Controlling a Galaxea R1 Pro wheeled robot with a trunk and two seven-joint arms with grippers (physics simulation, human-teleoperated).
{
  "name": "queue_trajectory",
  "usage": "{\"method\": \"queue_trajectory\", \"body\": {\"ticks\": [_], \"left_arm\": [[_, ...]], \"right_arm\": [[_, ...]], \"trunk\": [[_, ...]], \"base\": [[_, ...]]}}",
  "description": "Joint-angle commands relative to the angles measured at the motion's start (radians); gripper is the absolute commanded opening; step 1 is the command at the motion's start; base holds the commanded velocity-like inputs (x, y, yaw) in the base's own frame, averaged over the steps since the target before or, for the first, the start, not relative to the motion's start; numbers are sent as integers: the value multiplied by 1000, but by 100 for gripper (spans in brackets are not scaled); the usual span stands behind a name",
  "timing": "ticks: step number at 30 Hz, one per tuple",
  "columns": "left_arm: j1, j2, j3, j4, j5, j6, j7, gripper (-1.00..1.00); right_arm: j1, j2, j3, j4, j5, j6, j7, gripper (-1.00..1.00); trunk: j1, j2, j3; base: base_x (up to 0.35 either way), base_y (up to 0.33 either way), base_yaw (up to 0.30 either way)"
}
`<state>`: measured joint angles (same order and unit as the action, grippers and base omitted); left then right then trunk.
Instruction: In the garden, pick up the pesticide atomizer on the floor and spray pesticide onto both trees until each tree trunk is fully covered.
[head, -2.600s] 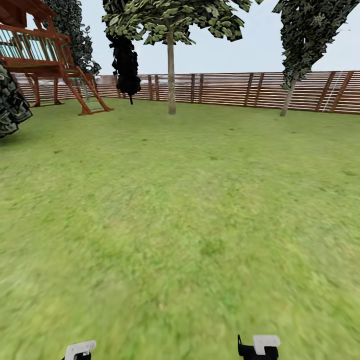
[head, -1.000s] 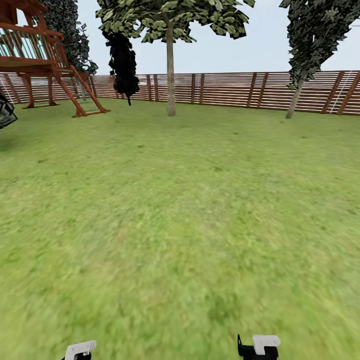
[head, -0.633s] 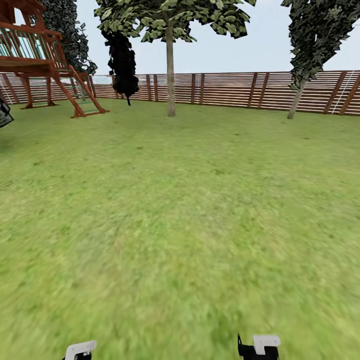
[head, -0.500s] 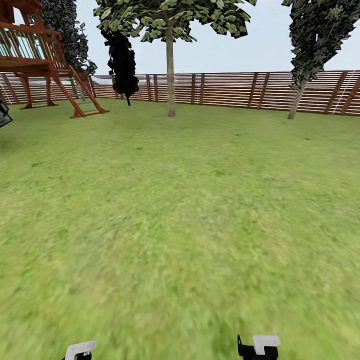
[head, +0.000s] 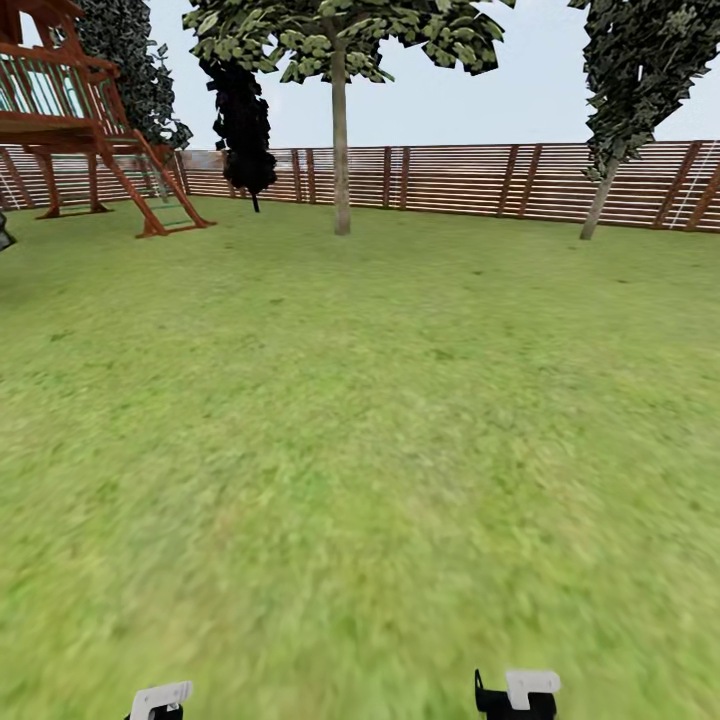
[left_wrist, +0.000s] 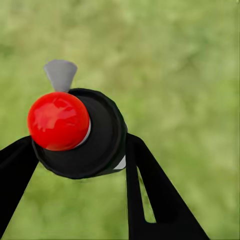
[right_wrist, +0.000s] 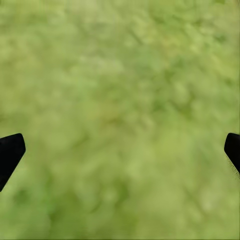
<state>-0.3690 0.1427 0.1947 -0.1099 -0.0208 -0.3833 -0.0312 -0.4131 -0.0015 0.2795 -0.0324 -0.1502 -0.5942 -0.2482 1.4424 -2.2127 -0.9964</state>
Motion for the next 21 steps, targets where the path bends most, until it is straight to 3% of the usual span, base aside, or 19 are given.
{"method": "queue_trajectory", "body": {"ticks": [1, 21], "left_arm": [[-1, 0, 6, 1, -2, -3, -3, -100], [-1, 1, 5, 1, -3, -3, -4, -100]], "right_arm": [[0, 0, 9, 0, -9, -2, -2, 100], [0, 0, 9, 1, -9, -2, -2, 100]], "trunk": [[0, 0, -1], [0, 0, -1]], "base": [[339, 0, 0], [339, 0, 0]]}}
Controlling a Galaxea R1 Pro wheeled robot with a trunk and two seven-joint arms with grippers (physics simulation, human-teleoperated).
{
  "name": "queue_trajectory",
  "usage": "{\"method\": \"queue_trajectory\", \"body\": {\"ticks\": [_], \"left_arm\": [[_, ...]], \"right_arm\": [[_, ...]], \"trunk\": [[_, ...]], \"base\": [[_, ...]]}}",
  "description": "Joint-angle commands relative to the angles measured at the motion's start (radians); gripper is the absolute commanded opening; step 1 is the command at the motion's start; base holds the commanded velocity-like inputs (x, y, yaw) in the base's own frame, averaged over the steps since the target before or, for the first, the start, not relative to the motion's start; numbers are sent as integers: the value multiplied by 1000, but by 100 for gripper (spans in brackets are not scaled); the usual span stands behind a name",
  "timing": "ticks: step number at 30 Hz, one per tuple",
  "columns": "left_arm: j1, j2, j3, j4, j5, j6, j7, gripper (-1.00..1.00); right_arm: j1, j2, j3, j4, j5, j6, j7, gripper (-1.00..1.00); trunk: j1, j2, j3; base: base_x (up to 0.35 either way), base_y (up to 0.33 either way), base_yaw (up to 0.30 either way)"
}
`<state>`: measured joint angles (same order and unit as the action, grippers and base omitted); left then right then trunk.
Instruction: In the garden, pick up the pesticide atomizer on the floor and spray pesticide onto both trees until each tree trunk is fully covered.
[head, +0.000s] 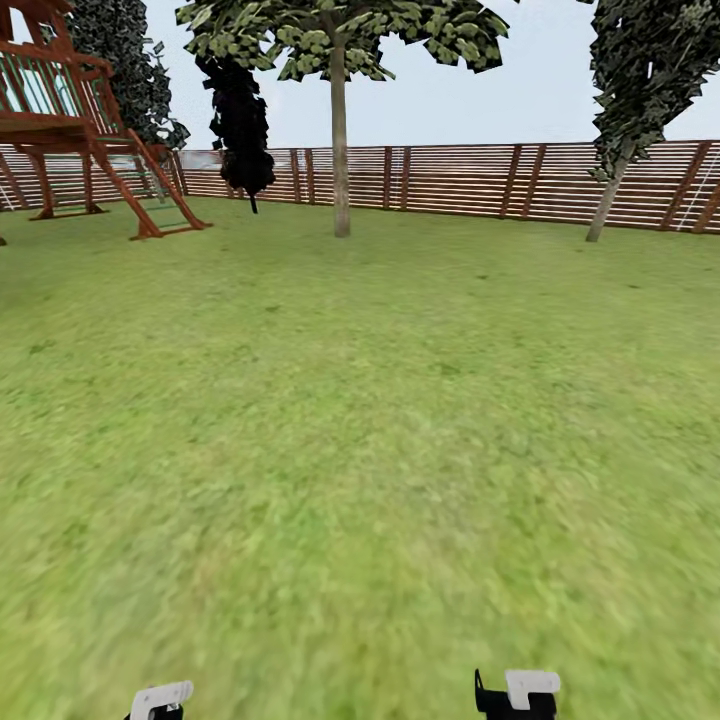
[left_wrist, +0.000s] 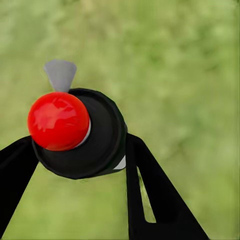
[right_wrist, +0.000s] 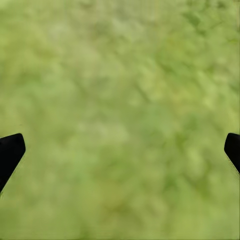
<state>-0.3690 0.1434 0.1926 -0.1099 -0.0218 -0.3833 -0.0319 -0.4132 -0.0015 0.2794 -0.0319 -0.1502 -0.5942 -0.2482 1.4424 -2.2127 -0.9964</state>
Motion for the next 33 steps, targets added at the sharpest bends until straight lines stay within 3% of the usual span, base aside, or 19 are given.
{"method": "queue_trajectory", "body": {"ticks": [1, 26, 33], "left_arm": [[-1, 0, 6, 1, -2, -3, -3, -100], [-1, 1, 8, 1, -3, -2, -3, -100], [-1, -1, 7, 1, -2, -3, -3, -100]], "right_arm": [[0, 0, 9, 1, -9, -2, -2, 100], [0, -2, 10, 2, -6, -2, -1, 100], [0, 0, 11, 1, -6, -2, -2, 100]], "trunk": [[0, 0, -1], [0, 0, -1], [0, 0, -1]], "base": [[339, 0, 0], [339, 0, 0], [339, 0, 198]]}}
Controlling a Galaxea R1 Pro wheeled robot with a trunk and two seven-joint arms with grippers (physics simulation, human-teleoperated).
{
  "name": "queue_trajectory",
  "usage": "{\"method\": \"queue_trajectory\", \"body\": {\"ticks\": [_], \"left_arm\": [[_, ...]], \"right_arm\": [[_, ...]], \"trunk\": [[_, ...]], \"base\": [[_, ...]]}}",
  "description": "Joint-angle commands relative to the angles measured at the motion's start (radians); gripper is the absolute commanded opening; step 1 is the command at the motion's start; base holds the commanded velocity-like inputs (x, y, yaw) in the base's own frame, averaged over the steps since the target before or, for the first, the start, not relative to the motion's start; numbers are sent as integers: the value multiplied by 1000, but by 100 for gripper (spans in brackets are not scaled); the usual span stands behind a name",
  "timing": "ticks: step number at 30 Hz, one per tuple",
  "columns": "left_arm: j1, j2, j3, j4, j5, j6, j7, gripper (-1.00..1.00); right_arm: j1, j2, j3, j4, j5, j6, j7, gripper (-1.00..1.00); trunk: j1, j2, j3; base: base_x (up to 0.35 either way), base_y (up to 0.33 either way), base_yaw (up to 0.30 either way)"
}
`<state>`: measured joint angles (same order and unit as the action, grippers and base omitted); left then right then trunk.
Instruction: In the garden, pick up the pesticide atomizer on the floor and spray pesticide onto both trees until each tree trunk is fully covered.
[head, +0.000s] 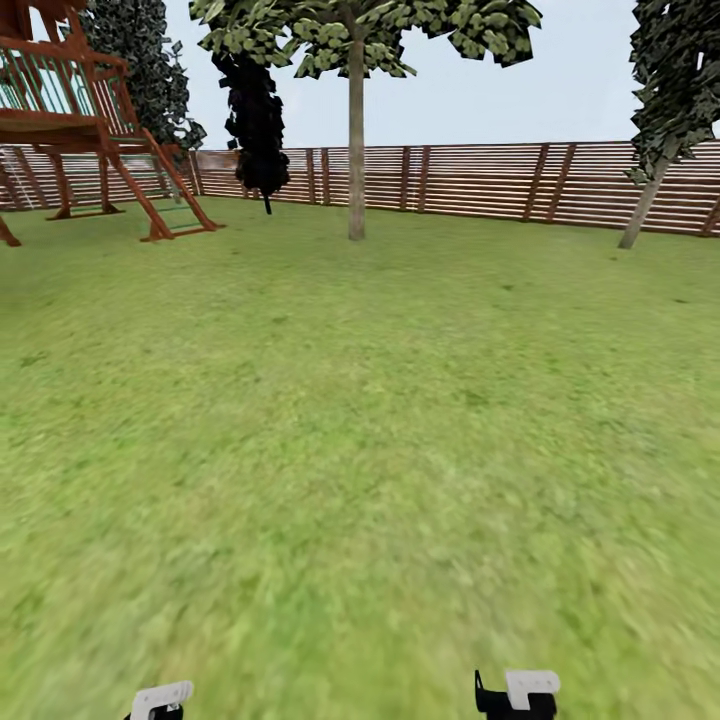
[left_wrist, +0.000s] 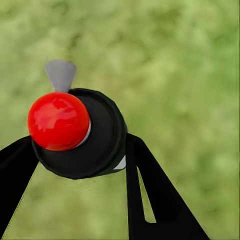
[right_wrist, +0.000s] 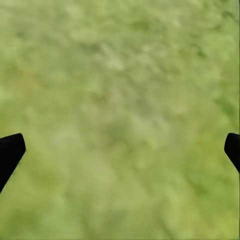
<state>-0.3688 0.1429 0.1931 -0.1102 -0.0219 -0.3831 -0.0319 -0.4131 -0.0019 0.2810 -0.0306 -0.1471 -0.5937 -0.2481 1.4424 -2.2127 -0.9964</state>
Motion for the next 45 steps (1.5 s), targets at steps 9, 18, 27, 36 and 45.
{"method": "queue_trajectory", "body": {"ticks": [9, 18, 27, 36, 45], "left_arm": [[-1, 0, 7, 1, -1, -3, -3, -100], [-1, 0, 6, 1, -1, -3, -3, -100], [-1, 0, 6, 1, -2, -3, -3, -100], [-1, 0, 6, 1, -2, -3, -3, -100], [-1, 0, 6, 1, -2, -3, -3, -100]], "right_arm": [[0, -1, 9, 0, -9, -2, -2, 100], [0, 0, 9, 0, -10, -3, -2, 100], [0, 0, 9, 0, -11, -3, -1, 100], [0, 0, 9, 0, -11, -2, -1, 100], [0, 0, 9, 0, -11, -2, -1, 100]], "trunk": [[0, 0, -1], [0, 0, -1], [0, 0, -1], [0, 0, -1], [0, 0, -1]], "base": [[339, 0, 17], [339, 0, 0], [339, 0, 0], [339, 0, 0], [339, 0, 0]]}}
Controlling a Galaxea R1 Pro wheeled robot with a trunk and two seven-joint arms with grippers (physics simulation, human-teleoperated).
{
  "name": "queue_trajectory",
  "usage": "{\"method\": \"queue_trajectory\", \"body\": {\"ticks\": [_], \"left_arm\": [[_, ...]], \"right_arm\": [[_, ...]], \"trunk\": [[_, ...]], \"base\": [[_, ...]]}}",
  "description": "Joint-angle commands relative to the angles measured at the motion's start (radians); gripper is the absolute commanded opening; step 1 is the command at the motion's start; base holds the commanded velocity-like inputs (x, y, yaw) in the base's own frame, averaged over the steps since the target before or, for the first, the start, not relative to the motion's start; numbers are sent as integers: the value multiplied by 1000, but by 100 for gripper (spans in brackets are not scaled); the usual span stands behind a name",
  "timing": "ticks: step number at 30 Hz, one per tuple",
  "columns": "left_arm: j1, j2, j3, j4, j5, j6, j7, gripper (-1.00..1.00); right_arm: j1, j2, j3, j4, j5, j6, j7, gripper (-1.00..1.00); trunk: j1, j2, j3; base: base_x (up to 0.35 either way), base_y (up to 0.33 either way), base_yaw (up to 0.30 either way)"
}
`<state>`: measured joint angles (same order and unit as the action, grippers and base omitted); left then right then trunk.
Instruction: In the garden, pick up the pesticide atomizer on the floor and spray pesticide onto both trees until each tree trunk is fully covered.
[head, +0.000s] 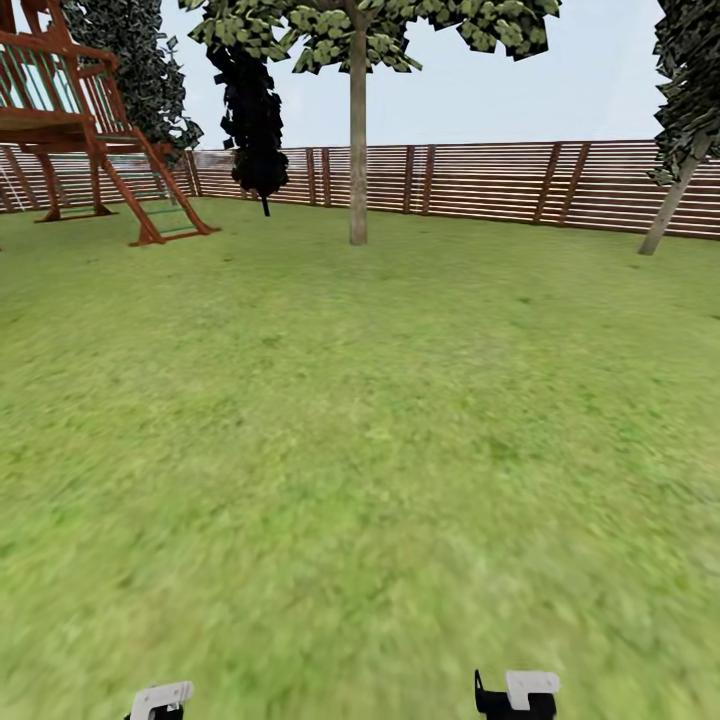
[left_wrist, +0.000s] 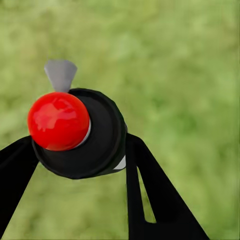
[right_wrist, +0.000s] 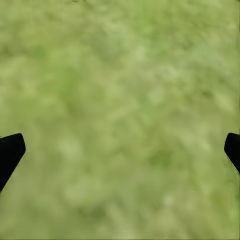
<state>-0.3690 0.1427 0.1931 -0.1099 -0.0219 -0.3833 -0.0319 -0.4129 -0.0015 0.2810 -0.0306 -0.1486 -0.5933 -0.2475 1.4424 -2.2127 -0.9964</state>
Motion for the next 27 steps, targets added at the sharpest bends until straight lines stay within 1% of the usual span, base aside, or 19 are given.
{"method": "queue_trajectory", "body": {"ticks": [1, 27], "left_arm": [[-1, 0, 6, 1, -2, -3, -3, -100], [-1, 0, 6, 1, -2, -3, -3, -100]], "right_arm": [[0, 0, 9, 0, -9, -3, -1, 100], [0, 0, 9, 1, -9, -2, -1, 100]], "trunk": [[0, 0, -1], [0, 0, -1]], "base": [[339, 0, 0], [339, 0, 0]]}}
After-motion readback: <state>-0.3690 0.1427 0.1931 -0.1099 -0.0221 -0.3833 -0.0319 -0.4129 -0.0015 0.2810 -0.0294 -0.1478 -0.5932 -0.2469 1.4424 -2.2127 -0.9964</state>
